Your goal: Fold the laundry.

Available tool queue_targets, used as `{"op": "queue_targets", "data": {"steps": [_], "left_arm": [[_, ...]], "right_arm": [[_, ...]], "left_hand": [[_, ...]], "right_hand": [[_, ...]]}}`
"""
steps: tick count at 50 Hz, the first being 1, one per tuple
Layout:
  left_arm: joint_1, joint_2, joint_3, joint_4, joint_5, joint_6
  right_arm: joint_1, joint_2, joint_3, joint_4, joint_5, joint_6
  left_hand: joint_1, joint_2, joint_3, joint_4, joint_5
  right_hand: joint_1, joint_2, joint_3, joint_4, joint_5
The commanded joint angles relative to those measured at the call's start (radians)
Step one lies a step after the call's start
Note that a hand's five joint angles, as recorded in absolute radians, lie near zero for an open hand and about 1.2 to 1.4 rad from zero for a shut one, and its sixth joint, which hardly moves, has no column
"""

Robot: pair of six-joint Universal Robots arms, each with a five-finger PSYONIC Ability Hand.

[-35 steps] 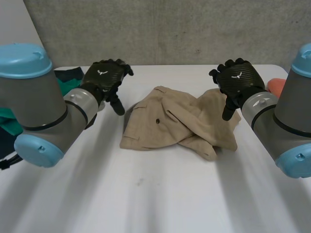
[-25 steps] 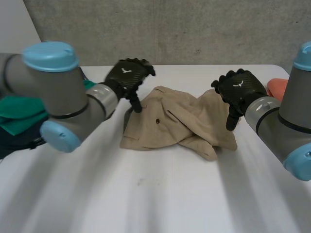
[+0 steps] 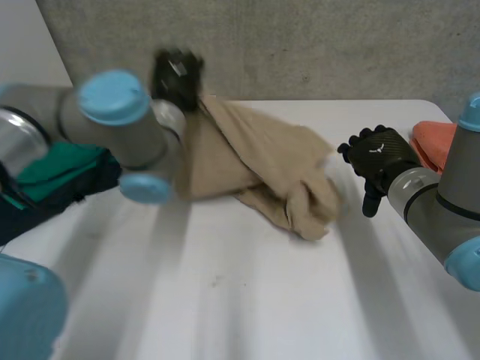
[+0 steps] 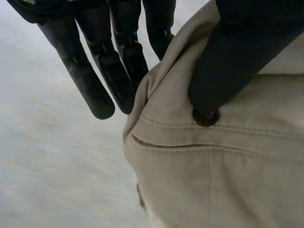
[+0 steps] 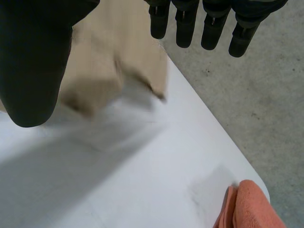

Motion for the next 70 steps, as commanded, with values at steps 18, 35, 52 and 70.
{"op": "queue_targets", "data": {"steps": [18, 35, 52, 70], "left_arm": [[-0.192, 0.137, -0.322, 0.063, 0.709, -0.283], [0.024, 0.555, -0.71, 0.244, 0.407, -0.33], [0.408, 0.667, -0.929, -0.027, 0.336, -0.355], [0.457, 0.664, -1.039, -0.012, 0.432, -0.348]], "right_arm": [[-0.09, -0.008, -0.055, -0.015, 0.014, 0.007], [-0.027, -0.001, -0.124, -0.02, 0.017, 0.018], [0.483, 0.246, -0.573, 0.1, 0.194, 0.165], [0.568, 0.711, -0.985, -0.047, 0.384, -0.066]], "left_hand": [[-0.368, -0.402, -0.366, -0.421, -0.343], [-0.969, -1.003, -0.967, -1.022, -0.944], [-0.969, -1.003, -0.967, -1.022, -0.944], [-0.969, -1.003, -0.967, -1.022, -0.944]], "right_hand": [[-0.05, -0.032, -0.031, -0.032, -0.04], [-0.05, -0.032, -0.031, -0.032, -0.04], [-0.05, -0.032, -0.031, -0.032, -0.04], [1.167, 1.186, 1.187, 1.186, 1.177]]}}
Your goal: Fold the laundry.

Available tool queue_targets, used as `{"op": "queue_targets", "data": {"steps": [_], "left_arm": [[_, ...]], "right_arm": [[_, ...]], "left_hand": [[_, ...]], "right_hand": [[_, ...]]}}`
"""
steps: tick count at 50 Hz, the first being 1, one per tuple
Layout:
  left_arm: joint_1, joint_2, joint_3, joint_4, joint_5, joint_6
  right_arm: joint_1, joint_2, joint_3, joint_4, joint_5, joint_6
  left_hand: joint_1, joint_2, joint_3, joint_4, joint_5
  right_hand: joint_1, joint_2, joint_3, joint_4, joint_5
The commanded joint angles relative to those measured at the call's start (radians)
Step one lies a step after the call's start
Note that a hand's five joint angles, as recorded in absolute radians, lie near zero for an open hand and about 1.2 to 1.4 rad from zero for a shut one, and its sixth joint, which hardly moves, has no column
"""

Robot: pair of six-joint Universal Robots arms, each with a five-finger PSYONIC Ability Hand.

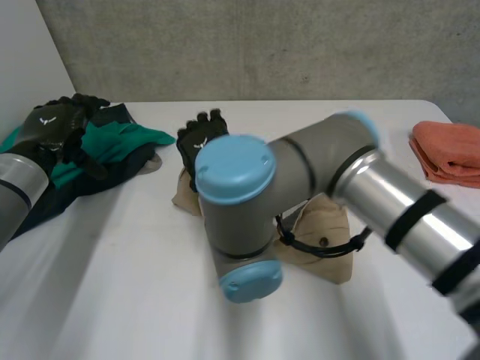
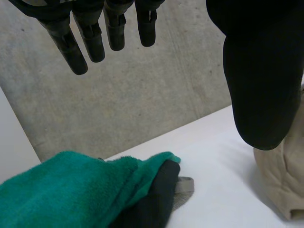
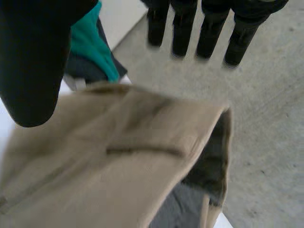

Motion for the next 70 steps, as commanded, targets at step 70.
{"op": "queue_targets", "data": {"steps": [70], "left_arm": [[-0.379, -0.283, 0.744, 0.186, -0.143, -0.117]], "right_arm": [[-0.43, -0.542, 0.41, -0.644, -0.437, 0.081]], "left_hand": [[1.195, 1.194, 1.186, 1.196, 1.177]], "right_hand": [[1.046, 1.051, 1.051, 1.053, 1.046]]}}
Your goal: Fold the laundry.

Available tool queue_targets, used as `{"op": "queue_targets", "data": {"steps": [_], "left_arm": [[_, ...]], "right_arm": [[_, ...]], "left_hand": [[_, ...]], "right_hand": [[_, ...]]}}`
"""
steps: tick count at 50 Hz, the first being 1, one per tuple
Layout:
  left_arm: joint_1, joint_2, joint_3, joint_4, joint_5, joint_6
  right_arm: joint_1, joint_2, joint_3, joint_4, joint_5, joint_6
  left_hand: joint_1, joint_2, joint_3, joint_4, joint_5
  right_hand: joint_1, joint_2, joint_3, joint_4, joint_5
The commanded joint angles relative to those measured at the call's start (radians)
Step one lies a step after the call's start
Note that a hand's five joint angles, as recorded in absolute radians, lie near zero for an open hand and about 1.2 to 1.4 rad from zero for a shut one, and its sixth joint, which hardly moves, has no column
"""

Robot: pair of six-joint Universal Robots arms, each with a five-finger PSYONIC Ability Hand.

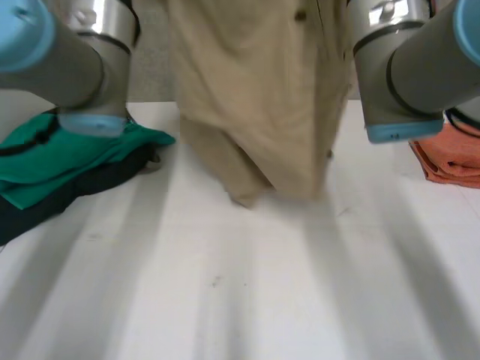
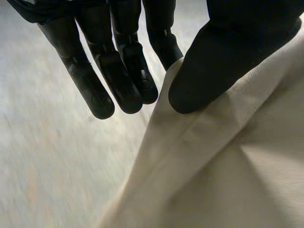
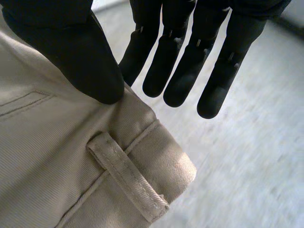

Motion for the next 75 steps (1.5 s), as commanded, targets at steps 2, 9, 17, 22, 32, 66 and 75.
{"op": "queue_targets", "data": {"steps": [2, 9, 17, 22, 32, 66, 75], "left_arm": [[0.021, 0.191, -0.316, -0.078, 0.17, 0.014], [0.059, 0.313, -0.785, -0.108, 0.15, 0.126], [0.059, 0.321, -1.092, -0.109, 0.107, 0.25], [0.059, 0.326, -1.125, -0.131, 0.116, 0.278], [0.111, 0.428, -1.122, -0.287, 0.157, 0.281], [0.285, 0.352, -1.203, -0.41, 0.286, 0.479], [0.257, 0.284, -1.192, -0.277, 0.269, 0.553]], "right_arm": [[-0.015, -0.016, 0.089, 0.043, -0.139, 0.024], [-0.016, -0.057, 0.4, 0.247, -0.148, -0.006], [-0.01, -0.03, 0.665, 0.29, -0.142, -0.104], [-0.007, -0.002, 0.701, 0.333, -0.129, -0.129], [-0.015, -0.048, 0.687, 0.443, -0.005, 0.0], [-0.074, -0.036, 0.831, 0.338, -0.175, -0.173], [-0.038, 0.025, 0.776, 0.287, -0.169, -0.177]], "left_hand": [[0.257, 0.203, 0.209, 0.2, 0.219], [0.257, 0.203, 0.209, 0.2, 0.219], [0.257, 0.203, 0.209, 0.2, 0.219], [0.208, 0.154, 0.16, 0.151, 0.17], [-0.911, -0.965, -0.959, -0.968, -0.949], [-0.547, -0.601, -0.595, -0.605, -0.585], [0.256, 0.202, 0.208, 0.199, 0.219]], "right_hand": [[0.268, 0.235, 0.212, 0.202, 0.258], [0.268, 0.235, 0.212, 0.202, 0.258], [0.268, 0.235, 0.212, 0.202, 0.258], [0.268, 0.235, 0.212, 0.202, 0.258], [-0.72, -0.753, -0.776, -0.786, -0.731], [-0.616, -0.649, -0.672, -0.682, -0.627], [0.268, 0.235, 0.212, 0.202, 0.258]]}}
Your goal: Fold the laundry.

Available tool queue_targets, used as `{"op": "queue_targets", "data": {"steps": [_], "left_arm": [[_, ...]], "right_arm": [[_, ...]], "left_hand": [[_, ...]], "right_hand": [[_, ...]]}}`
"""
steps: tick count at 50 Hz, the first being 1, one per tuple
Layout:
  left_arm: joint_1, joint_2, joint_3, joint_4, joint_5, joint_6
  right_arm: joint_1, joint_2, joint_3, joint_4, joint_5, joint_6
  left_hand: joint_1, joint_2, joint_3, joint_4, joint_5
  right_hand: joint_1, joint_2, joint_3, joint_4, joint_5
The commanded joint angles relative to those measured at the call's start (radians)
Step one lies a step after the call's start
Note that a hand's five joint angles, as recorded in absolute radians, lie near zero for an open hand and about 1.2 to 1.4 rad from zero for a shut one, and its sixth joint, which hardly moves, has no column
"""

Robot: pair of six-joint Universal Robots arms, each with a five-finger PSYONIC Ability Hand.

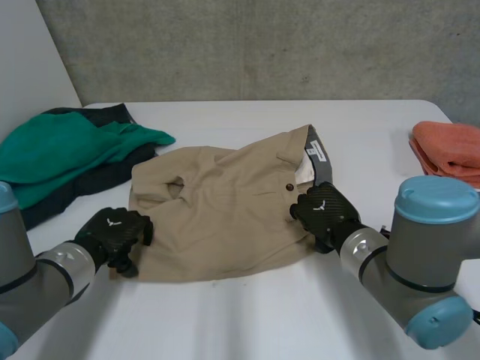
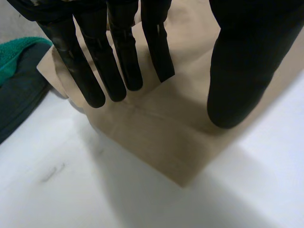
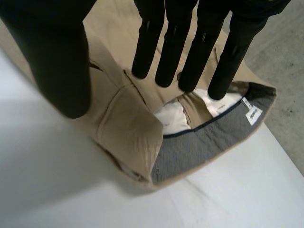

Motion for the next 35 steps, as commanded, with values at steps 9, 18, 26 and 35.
{"op": "queue_targets", "data": {"steps": [9, 18, 26, 35], "left_arm": [[-0.052, 0.072, 0.035, 0.105, -0.036, 0.06], [-0.056, 0.402, 0.115, -0.029, -0.008, -0.074], [-0.036, 0.582, 0.329, -0.195, 0.013, -0.184], [-0.065, 0.365, 0.418, -0.242, 0.007, -0.214]], "right_arm": [[0.031, -0.095, -0.062, 0.039, 0.065, 0.0], [0.011, -0.303, -0.184, 0.411, 0.088, -0.032], [-0.058, -0.478, -0.428, 0.568, 0.085, -0.008], [-0.044, -0.285, -0.484, 0.717, 0.031, -0.063]], "left_hand": [[0.674, 0.7, 0.7, 0.699, 0.702], [0.674, 0.7, 0.7, 0.699, 0.702], [0.674, 0.7, 0.7, 0.699, 0.702], [0.674, 0.7, 0.7, 0.699, 0.702]], "right_hand": [[0.614, 0.614, 0.619, 0.62, 0.632], [0.614, 0.614, 0.619, 0.62, 0.632], [0.614, 0.614, 0.619, 0.62, 0.632], [0.614, 0.614, 0.619, 0.62, 0.632]]}}
